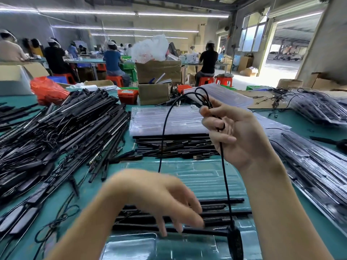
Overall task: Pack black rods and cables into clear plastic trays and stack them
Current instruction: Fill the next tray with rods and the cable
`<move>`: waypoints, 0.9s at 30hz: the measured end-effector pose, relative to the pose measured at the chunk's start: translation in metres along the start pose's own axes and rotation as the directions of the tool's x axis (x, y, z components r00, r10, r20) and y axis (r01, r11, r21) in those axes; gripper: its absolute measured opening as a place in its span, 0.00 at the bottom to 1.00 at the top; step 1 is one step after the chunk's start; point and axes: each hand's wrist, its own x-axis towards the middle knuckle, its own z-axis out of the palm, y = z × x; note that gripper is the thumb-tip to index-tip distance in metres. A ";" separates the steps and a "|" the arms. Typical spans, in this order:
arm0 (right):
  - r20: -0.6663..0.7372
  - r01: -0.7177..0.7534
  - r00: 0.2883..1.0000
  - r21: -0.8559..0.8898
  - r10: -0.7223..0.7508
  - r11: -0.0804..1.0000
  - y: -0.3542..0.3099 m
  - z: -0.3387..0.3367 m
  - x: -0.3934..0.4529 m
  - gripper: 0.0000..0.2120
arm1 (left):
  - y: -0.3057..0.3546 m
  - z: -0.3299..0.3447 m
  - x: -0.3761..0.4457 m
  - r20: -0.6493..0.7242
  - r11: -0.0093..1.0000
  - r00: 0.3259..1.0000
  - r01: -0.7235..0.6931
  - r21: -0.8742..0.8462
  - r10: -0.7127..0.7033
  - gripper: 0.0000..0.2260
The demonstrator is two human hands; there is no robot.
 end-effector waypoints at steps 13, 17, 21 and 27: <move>-0.172 -0.088 0.981 0.012 0.089 0.996 0.002 -0.014 0.011 0.11 | -0.005 0.048 0.029 -0.056 0.755 0.911 -0.372 -0.541 0.409 0.06; -0.247 -0.149 0.960 -0.058 0.131 0.987 0.009 -0.026 0.016 0.06 | -0.007 0.032 0.020 -0.253 0.714 0.914 -0.407 -0.570 0.318 0.16; -0.270 -0.152 0.954 -0.055 0.132 0.987 0.011 -0.041 0.017 0.06 | -0.009 0.012 0.018 -0.572 0.852 0.809 -0.388 -0.351 0.133 0.17; -0.266 -0.128 0.961 -0.200 0.072 0.971 0.005 -0.070 0.011 0.10 | -0.033 0.001 0.016 -0.606 0.947 0.767 -0.313 -0.070 0.209 0.11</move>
